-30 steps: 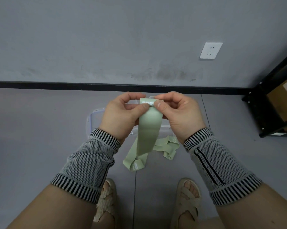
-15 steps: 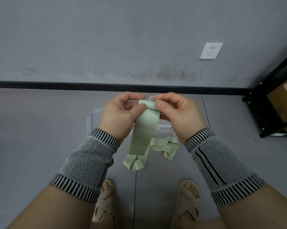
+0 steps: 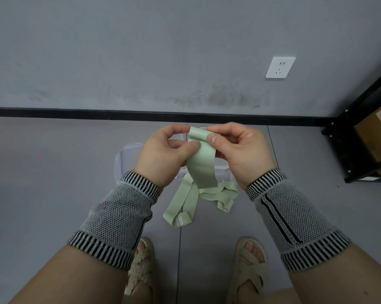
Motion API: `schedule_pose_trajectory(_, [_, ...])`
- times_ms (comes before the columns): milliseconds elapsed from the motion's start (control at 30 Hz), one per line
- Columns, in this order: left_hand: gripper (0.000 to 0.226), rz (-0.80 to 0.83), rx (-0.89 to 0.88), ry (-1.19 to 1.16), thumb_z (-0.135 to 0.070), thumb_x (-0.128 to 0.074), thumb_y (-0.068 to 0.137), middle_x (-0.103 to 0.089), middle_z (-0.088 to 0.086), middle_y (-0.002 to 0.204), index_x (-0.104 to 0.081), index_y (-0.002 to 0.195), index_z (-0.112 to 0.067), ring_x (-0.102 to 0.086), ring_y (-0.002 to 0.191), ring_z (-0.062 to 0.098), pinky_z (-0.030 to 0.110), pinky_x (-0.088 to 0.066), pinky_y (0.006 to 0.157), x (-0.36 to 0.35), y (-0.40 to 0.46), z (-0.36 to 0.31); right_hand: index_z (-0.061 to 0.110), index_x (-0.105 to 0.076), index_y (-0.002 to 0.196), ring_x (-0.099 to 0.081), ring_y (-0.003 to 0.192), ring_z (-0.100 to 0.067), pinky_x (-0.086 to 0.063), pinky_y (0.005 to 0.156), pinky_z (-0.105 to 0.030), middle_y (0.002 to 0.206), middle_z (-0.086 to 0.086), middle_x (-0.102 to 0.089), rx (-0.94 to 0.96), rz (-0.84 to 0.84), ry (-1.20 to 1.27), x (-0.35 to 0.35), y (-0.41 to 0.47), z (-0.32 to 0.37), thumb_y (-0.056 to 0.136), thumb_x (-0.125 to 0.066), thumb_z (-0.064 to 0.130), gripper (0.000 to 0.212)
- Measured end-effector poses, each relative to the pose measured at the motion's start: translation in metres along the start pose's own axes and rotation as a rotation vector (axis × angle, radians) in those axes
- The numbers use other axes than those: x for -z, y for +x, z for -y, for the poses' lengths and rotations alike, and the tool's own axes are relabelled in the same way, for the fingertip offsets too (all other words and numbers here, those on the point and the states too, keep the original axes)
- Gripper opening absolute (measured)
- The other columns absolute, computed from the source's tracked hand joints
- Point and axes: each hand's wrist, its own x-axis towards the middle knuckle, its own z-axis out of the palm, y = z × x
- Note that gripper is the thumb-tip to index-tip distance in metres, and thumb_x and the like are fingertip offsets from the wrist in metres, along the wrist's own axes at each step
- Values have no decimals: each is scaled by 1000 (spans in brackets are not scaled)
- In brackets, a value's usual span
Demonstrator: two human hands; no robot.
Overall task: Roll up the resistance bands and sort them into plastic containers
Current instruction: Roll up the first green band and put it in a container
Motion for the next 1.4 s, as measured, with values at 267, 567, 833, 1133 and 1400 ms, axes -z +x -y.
schedule_pose_trajectory(267, [23, -34, -70, 64, -9, -62, 87, -72, 17, 90, -64, 108, -17, -67, 84, 27, 44, -52, 85, 0, -1, -1, 21, -69, 82, -68, 77, -21, -58, 76, -40, 86, -10, -72, 113, -83, -137, -6, -2, -4, 82, -70, 6, 15])
schedule_pose_trajectory(567, [19, -68, -110, 76, -10, -62, 87, -70, 9, 88, -67, 101, -22, -62, 71, 5, 13, -46, 55, 5, 0, -2, 21, -67, 80, -66, 71, -4, -56, 70, -21, 78, 9, -70, 82, 98, -88, -8, -5, -2, 82, -68, 2, 19])
schedule_pose_trajectory(833, [26, 86, -203, 280, -14, -62, 88, -61, 5, 82, -64, 102, -35, -55, 74, 14, 27, -48, 73, 11, 3, 7, 12, -60, 83, -62, 66, -14, -55, 66, -27, 68, -3, -65, -93, 204, -9, -2, -1, -7, 81, -68, 1, 14])
schedule_pose_trajectory(1133, [25, -10, -155, 479, -27, -67, 83, -62, -5, 70, -56, 106, -30, -57, 64, 9, 26, -46, 65, 18, 5, 5, 16, -56, 78, -59, 68, -18, -51, 64, -30, 71, -4, -61, -58, 110, 58, -4, -1, -11, 83, -67, 0, 20])
schedule_pose_trajectory(1400, [12, -42, -268, 305, -30, -71, 76, -69, -4, 84, -63, 84, -34, -66, 79, 11, 34, -57, 76, 9, 2, 3, 20, -55, 71, -60, 66, -17, -56, 68, -40, 68, -2, -61, 31, 54, -49, -16, -7, -12, 78, -73, 4, 25])
